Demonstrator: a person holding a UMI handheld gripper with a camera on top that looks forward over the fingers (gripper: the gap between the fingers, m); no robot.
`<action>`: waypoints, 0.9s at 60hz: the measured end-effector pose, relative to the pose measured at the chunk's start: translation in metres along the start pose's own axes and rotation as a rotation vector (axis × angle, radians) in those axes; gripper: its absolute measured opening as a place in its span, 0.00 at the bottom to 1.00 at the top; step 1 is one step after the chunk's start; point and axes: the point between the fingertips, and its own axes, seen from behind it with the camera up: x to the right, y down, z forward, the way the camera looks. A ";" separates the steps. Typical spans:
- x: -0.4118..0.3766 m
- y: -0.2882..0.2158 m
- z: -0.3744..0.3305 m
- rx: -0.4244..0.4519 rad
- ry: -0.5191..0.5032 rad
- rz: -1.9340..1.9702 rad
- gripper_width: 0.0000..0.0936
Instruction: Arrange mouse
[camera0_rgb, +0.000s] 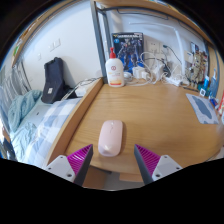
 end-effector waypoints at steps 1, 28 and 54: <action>0.000 -0.004 0.004 0.001 0.002 -0.001 0.89; -0.019 -0.044 0.072 0.047 0.060 -0.095 0.48; 0.016 -0.096 -0.012 0.086 -0.007 -0.103 0.29</action>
